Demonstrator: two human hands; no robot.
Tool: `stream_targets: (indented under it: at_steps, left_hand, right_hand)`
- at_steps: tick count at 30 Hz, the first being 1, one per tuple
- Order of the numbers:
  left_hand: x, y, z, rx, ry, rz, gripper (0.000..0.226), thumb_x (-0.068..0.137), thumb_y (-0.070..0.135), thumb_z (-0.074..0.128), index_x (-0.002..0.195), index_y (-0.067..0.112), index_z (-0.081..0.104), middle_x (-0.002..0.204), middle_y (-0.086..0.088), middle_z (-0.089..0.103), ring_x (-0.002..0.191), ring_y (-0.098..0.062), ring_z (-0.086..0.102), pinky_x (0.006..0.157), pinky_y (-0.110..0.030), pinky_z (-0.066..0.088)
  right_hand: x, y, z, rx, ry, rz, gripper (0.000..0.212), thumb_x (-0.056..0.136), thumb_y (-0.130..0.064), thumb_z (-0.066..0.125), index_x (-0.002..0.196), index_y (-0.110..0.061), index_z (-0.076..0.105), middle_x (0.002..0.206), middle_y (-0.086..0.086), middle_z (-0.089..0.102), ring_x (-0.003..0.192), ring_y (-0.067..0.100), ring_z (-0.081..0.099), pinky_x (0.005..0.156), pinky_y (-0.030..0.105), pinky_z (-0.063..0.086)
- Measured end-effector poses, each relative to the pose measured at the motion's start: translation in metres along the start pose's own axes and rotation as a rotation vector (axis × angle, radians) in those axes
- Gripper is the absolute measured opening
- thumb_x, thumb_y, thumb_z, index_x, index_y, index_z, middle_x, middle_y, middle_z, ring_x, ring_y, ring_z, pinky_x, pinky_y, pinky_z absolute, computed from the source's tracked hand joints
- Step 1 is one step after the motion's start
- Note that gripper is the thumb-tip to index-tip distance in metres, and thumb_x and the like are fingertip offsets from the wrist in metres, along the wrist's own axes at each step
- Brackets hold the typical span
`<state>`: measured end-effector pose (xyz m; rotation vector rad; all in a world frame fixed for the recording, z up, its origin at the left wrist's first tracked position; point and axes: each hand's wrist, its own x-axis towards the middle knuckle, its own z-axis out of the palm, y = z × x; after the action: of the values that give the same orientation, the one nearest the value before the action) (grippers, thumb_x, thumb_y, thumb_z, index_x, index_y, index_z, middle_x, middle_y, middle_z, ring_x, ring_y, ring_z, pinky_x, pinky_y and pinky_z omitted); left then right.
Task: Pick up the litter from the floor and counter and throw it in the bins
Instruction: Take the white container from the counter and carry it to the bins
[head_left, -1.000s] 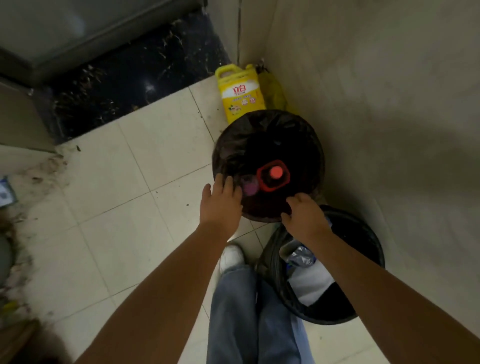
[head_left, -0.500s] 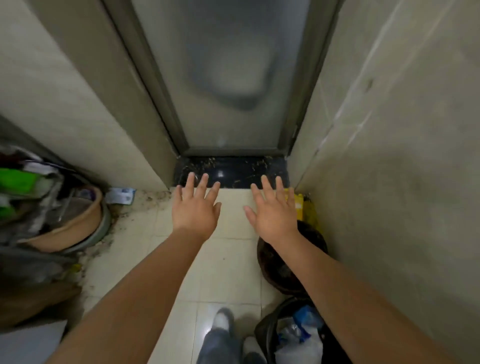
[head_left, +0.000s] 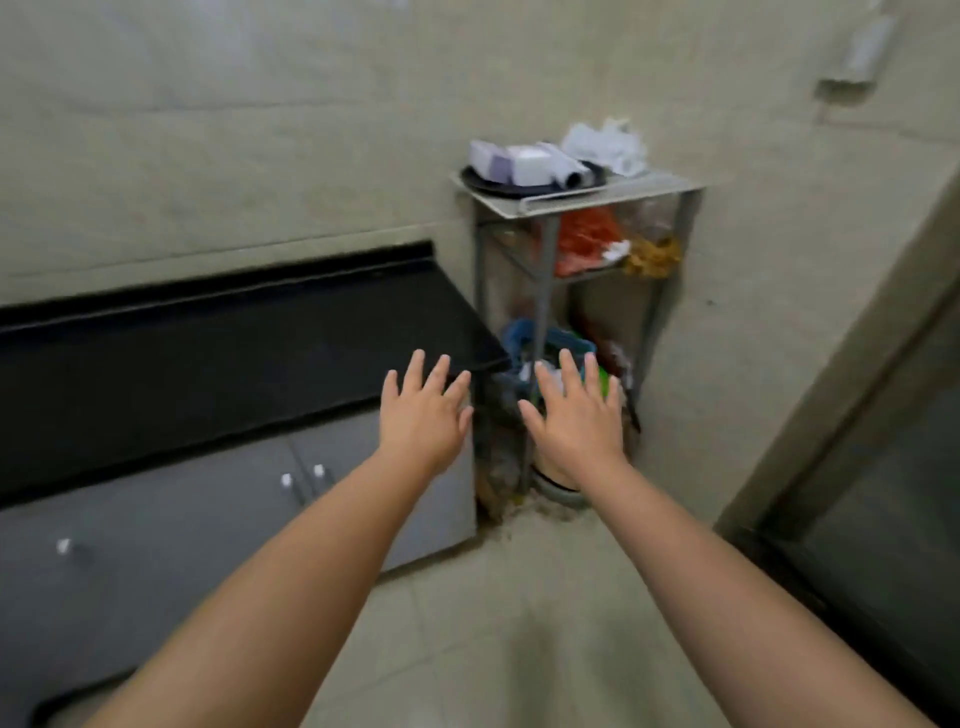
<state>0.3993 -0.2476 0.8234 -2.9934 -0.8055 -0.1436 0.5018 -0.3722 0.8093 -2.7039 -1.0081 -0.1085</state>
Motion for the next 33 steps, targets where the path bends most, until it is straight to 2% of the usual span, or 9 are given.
stream_targets:
  at_steps: [6, 10, 13, 19, 26, 33]
  left_hand:
    - [-0.126, -0.247, -0.037, 0.169, -0.036, -0.369, 0.05, 0.099, 0.042, 0.023, 0.146, 0.028, 0.013, 0.159, 0.0, 0.005, 0.145, -0.026, -0.007, 0.118, -0.048, 0.005]
    - [-0.217, -0.368, -0.067, 0.251, -0.015, -0.573, 0.05, 0.099, 0.04, 0.026, 0.146, 0.026, 0.016, 0.159, -0.001, 0.008, 0.145, -0.027, -0.004, 0.117, -0.049, 0.008]
    - [-0.292, -0.45, -0.077, 0.265, -0.007, -0.802, 0.05, 0.098, 0.04, 0.027, 0.145, 0.026, 0.017, 0.158, -0.001, 0.01, 0.145, -0.027, -0.002, 0.117, -0.049, 0.01]
    - [-0.387, -0.562, -0.063, 0.194, -0.018, -1.142, 0.05, 0.098, 0.041, 0.026, 0.145, 0.027, 0.017, 0.158, -0.001, 0.012, 0.145, -0.027, 0.0, 0.117, -0.048, 0.012]
    - [-0.447, -0.693, -0.05, 0.155, 0.019, -1.481, 0.048, 0.099, 0.039, 0.025, 0.145, 0.027, 0.019, 0.157, 0.0, 0.016, 0.145, -0.026, 0.004, 0.117, -0.047, 0.015]
    - [-0.498, -0.781, -0.031, 0.044, 0.03, -1.782, 0.048, 0.1, 0.035, 0.026, 0.145, 0.023, 0.019, 0.157, 0.0, 0.017, 0.145, -0.025, 0.005, 0.117, -0.039, 0.015]
  right_hand:
    - [-0.01, -0.275, 0.03, 0.057, -0.068, -0.431, 0.055, 0.092, -0.05, 0.028, 0.142, -0.028, 0.014, 0.157, 0.004, 0.005, 0.143, 0.027, -0.005, 0.116, 0.049, 0.002]
    - [-0.04, -0.423, 0.038, 0.096, -0.089, -0.679, 0.055, 0.093, -0.048, 0.028, 0.142, -0.026, 0.015, 0.157, 0.006, 0.005, 0.143, 0.029, -0.004, 0.116, 0.051, 0.004]
    - [-0.079, -0.532, 0.048, 0.142, -0.129, -0.886, 0.055, 0.093, -0.047, 0.029, 0.142, -0.026, 0.016, 0.156, 0.007, 0.006, 0.143, 0.029, -0.002, 0.116, 0.051, 0.005]
    - [-0.122, -0.695, 0.085, 0.192, -0.224, -1.139, 0.054, 0.094, -0.046, 0.028, 0.142, -0.025, 0.016, 0.156, 0.008, 0.008, 0.143, 0.03, -0.002, 0.116, 0.051, 0.007]
    - [-0.116, -0.875, 0.142, 0.224, -0.336, -1.368, 0.054, 0.094, -0.046, 0.026, 0.142, -0.024, 0.015, 0.156, 0.007, 0.009, 0.143, 0.029, -0.002, 0.116, 0.049, 0.009]
    - [-0.135, -1.018, 0.213, 0.133, -0.482, -1.591, 0.055, 0.094, -0.047, 0.027, 0.142, -0.023, 0.016, 0.155, 0.007, 0.013, 0.143, 0.029, 0.002, 0.116, 0.047, 0.013]
